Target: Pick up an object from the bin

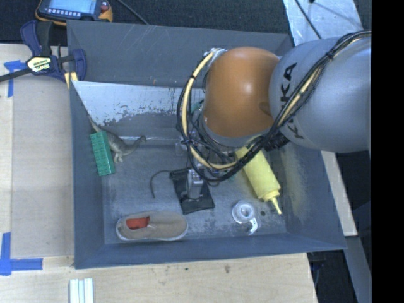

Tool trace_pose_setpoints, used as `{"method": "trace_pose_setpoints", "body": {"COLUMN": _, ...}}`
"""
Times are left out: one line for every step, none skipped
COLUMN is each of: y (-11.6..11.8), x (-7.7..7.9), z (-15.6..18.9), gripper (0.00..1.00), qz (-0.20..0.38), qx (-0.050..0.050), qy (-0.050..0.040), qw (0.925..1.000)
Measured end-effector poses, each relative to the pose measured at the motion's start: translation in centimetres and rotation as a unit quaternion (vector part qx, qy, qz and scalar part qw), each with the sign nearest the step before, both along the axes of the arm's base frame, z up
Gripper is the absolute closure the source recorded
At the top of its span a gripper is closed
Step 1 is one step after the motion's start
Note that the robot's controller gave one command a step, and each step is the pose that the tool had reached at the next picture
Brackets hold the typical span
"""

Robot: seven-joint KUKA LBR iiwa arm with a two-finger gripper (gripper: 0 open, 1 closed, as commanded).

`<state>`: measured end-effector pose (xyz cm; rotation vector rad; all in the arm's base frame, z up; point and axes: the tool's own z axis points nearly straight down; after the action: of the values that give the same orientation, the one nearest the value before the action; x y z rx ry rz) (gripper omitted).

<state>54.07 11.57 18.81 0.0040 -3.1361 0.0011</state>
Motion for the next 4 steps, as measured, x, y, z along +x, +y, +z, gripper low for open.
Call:
{"method": "trace_pose_setpoints", "body": {"y": 0.0, "x": 0.2, "z": 0.5, "gripper": 0.00, "qz": -0.001, "qx": 0.001, "qy": -0.0042, "qw": 1.0000}}
{"method": "trace_pose_setpoints", "body": {"y": -2.2, "x": -1.8, "z": -3.6, "gripper": 0.00, "qz": 0.037, "qx": 0.001, "qy": -0.0063, "qw": 0.9993}}
{"method": "trace_pose_setpoints", "body": {"y": -4.5, "x": -0.6, "z": -7.3, "gripper": 0.00, "qz": 0.127, "qx": 0.001, "qy": -0.0045, "qw": 0.9919}}
{"method": "trace_pose_setpoints", "body": {"y": -3.8, "x": 2.7, "z": -6.5, "gripper": 0.00, "qz": 0.060, "qx": 0.001, "qy": -0.0040, "qw": 0.9982}}
